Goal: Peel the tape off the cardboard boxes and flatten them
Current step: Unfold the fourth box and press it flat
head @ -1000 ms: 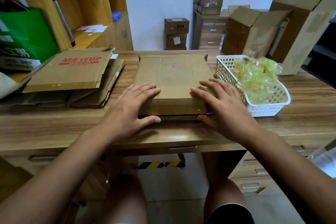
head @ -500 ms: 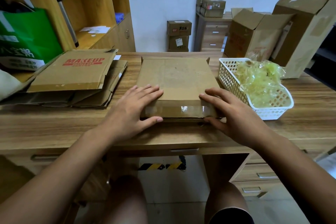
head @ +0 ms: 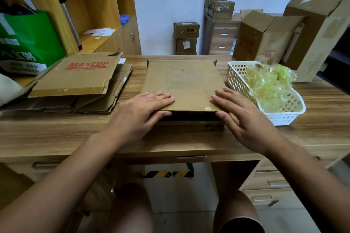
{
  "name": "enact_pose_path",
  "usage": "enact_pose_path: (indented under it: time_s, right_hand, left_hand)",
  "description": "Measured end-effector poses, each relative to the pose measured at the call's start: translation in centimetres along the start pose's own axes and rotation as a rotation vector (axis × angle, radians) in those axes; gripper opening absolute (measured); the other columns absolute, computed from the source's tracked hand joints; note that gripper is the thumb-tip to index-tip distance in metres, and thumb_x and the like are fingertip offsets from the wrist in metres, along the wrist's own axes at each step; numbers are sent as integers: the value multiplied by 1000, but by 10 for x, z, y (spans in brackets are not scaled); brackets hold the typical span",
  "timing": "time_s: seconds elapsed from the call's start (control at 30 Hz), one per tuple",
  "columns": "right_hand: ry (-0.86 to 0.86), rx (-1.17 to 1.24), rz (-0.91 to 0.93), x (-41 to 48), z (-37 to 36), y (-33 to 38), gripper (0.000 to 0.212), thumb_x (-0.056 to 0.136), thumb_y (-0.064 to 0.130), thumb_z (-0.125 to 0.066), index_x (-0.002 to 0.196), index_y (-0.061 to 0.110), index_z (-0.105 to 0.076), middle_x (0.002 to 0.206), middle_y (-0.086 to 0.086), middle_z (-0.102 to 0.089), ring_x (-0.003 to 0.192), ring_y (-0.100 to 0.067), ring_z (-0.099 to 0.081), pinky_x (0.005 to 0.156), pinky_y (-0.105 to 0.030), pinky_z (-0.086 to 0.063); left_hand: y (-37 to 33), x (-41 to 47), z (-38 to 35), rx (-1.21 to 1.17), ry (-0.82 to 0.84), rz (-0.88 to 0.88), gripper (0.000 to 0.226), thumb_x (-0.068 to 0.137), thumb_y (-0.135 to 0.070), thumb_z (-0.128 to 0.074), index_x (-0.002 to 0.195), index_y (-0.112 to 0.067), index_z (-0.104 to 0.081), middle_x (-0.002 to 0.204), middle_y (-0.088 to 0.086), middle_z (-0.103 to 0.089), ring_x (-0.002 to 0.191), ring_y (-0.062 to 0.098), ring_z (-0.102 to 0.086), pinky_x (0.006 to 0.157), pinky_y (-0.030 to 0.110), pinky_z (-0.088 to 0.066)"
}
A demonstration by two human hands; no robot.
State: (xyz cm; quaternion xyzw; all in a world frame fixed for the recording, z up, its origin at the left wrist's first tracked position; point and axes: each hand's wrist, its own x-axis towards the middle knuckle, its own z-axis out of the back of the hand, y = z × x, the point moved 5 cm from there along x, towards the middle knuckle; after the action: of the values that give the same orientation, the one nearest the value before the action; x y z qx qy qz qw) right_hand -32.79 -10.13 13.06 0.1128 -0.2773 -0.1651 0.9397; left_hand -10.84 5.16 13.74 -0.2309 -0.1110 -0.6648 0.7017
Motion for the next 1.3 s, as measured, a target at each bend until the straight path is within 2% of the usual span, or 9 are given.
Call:
enact_pose_path:
  time_s: [0.13, 0.2, 0.37, 0.53, 0.77, 0.97, 1.07, 1.2, 1.3]
  right_hand:
    - [-416, -92, 116, -19, 16, 12, 33, 101, 12, -54, 130, 1, -64, 135, -15, -58, 132, -31, -49, 108, -48, -42]
    - [-501, -52, 167, -36, 12, 19, 28, 95, 1, -53, 118, -1, -70, 119, -14, -62, 115, -29, -57, 97, -45, -46]
    - [-105, -58, 117, -45, -36, 31, 50, 83, 1, -60, 133, 7, -63, 139, -9, -59, 131, -28, -53, 110, -42, -42]
    - [79, -152, -16, -29, -57, 25, 65, 90, 14, -61, 152, 10, -42, 160, -7, -38, 149, -25, -31, 124, -43, -26]
    - [78, -221, -55, -34, -61, 31, 53, 91, 27, -48, 142, 13, -55, 135, -2, -63, 124, -22, -56, 110, -38, -44]
    - [162, -182, -93, -49, -72, 32, 50, 103, 40, -41, 147, 18, -53, 153, 2, -51, 142, -18, -45, 122, -37, -28]
    - [153, -181, -127, -43, -69, 38, 53, 103, 44, -37, 145, 17, -54, 146, 0, -58, 136, -20, -50, 116, -34, -36]
    - [154, -196, -214, -21, -69, 46, 46, 105, 43, -36, 143, 21, -50, 123, 2, -56, 113, -18, -55, 78, -32, -47]
    - [176, -49, -279, 0, -81, 53, 44, 105, 38, -43, 146, 23, -47, 131, -1, -53, 116, -21, -57, 82, -32, -47]
  left_hand:
    - [3, 6, 7, -58, 2, 46, 55, 92, -63, -33, 137, -43, -55, 139, -24, -54, 133, -5, -44, 109, 34, -45]
    - [6, 9, 8, -78, 8, 78, 55, 89, -65, -31, 134, -47, -57, 135, -29, -55, 131, -9, -44, 105, 33, -47]
    - [10, 17, 9, -131, 20, 144, 53, 84, -69, -32, 126, -53, -60, 129, -33, -58, 128, -11, -47, 101, 37, -50]
    - [12, 22, 12, -199, 77, 200, 55, 79, -72, -36, 123, -53, -62, 128, -31, -60, 126, -2, -53, 105, 40, -46]
    - [19, 28, 10, -311, 135, 258, 51, 77, -69, -43, 120, -52, -65, 130, -27, -61, 128, 0, -52, 107, 35, -42]
    - [20, 30, 8, -359, 139, 289, 55, 76, -70, -45, 120, -47, -67, 128, -21, -65, 125, 3, -54, 107, 40, -45]
    - [21, 32, 8, -391, 147, 307, 57, 75, -68, -47, 121, -41, -68, 127, -20, -66, 124, 2, -54, 107, 37, -44]
    - [20, 35, 7, -416, 172, 307, 55, 77, -64, -50, 122, -38, -69, 127, -21, -65, 123, -2, -53, 104, 29, -42]
    - [20, 36, 6, -453, 177, 301, 53, 77, -61, -52, 120, -37, -70, 125, -22, -66, 113, -15, -52, 99, 18, -39]
